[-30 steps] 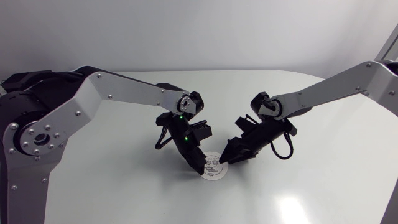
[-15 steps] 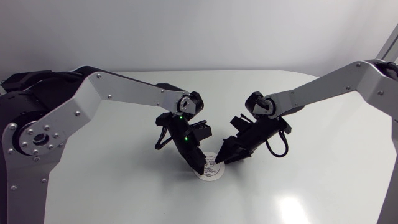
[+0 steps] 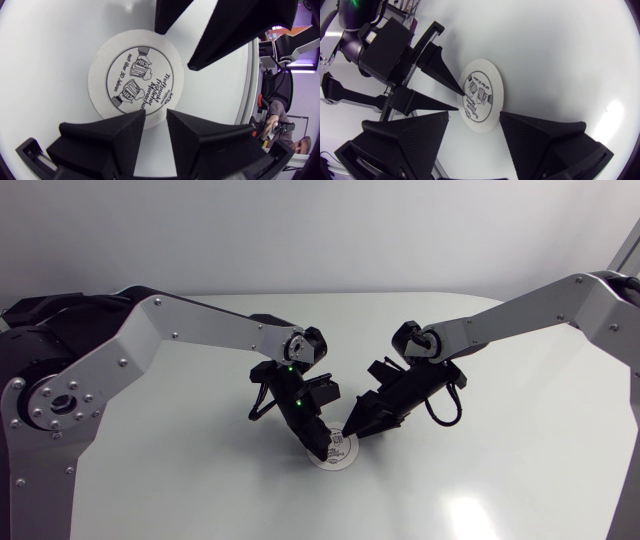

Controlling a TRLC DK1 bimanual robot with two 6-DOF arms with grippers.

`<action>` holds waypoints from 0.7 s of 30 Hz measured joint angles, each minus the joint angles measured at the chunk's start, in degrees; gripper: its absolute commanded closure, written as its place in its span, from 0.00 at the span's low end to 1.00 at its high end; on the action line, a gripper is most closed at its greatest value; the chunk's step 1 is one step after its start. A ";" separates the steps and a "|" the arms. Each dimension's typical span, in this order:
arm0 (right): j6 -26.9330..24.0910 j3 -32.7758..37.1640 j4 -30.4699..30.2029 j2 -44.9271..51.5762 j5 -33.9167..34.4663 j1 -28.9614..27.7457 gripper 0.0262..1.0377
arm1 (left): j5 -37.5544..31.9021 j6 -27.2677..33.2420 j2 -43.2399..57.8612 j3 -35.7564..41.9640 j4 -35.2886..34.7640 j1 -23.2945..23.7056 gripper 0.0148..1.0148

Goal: Turn the coaster over.

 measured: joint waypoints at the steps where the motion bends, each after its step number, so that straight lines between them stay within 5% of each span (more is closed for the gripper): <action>1: -0.02 0.00 0.00 -0.04 0.00 0.00 0.29 | 0.02 -0.28 -0.09 -0.17 0.22 0.02 0.68; 21: -1.40 -0.50 -0.20 -2.10 -2.56 -2.69 0.29 | 0.22 -1.09 -1.88 -1.90 3.13 -1.18 0.68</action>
